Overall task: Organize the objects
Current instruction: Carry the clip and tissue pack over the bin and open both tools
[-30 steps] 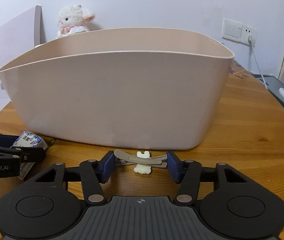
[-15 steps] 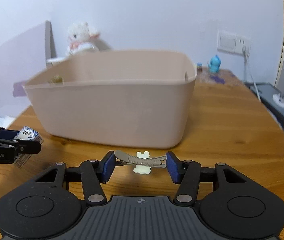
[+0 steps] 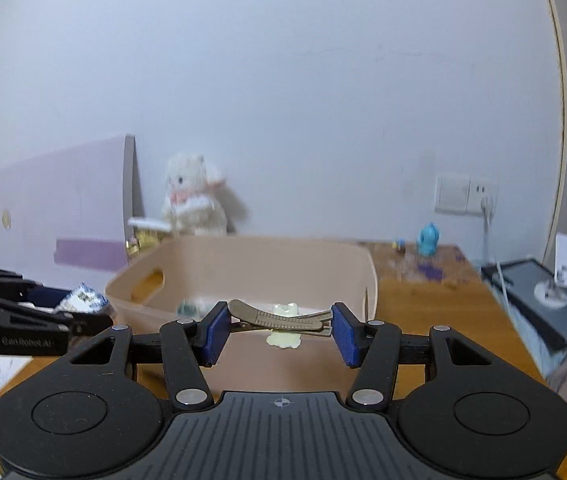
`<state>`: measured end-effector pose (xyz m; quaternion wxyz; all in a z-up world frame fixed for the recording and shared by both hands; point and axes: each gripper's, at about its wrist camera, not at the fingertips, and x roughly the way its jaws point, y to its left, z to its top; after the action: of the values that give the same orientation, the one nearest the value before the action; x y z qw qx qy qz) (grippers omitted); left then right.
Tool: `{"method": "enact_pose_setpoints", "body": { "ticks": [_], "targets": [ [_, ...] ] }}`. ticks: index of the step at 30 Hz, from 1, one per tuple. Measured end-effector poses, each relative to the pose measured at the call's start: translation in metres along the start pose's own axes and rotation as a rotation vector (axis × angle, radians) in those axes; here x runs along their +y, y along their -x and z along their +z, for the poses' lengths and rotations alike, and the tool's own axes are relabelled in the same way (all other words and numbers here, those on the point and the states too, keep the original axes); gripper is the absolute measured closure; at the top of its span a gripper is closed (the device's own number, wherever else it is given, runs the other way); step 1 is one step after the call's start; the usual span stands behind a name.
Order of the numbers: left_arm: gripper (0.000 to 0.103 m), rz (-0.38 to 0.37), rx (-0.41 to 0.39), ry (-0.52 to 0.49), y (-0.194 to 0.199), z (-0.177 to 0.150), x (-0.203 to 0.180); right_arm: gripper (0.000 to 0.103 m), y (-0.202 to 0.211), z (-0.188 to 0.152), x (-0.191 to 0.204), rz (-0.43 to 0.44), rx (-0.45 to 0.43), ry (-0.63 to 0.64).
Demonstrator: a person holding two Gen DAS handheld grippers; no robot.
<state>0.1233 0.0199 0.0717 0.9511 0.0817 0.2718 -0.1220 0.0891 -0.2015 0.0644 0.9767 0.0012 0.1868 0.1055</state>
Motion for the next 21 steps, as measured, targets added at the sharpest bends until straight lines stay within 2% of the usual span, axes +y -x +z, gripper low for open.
{"method": "enact_pose_setpoints", "body": {
  "ticks": [6, 11, 16, 21],
  "targets": [
    [0.055, 0.032, -0.031, 0.001, -0.015, 0.028, 0.000, 0.051, -0.010, 0.021, -0.003, -0.018, -0.047, -0.002],
    [0.055, 0.066, -0.017, 0.010, -0.045, 0.046, -0.001, 0.051, -0.034, 0.032, -0.005, -0.032, -0.040, -0.019],
    [0.055, 0.100, 0.063, 0.054, -0.087, 0.052, 0.000, 0.051, -0.063, 0.032, -0.004, -0.055, 0.000, -0.010],
    [0.055, 0.147, 0.164, 0.077, -0.126, 0.044, 0.003, 0.051, -0.098, 0.021, -0.001, -0.081, 0.088, 0.021]
  ]
}}
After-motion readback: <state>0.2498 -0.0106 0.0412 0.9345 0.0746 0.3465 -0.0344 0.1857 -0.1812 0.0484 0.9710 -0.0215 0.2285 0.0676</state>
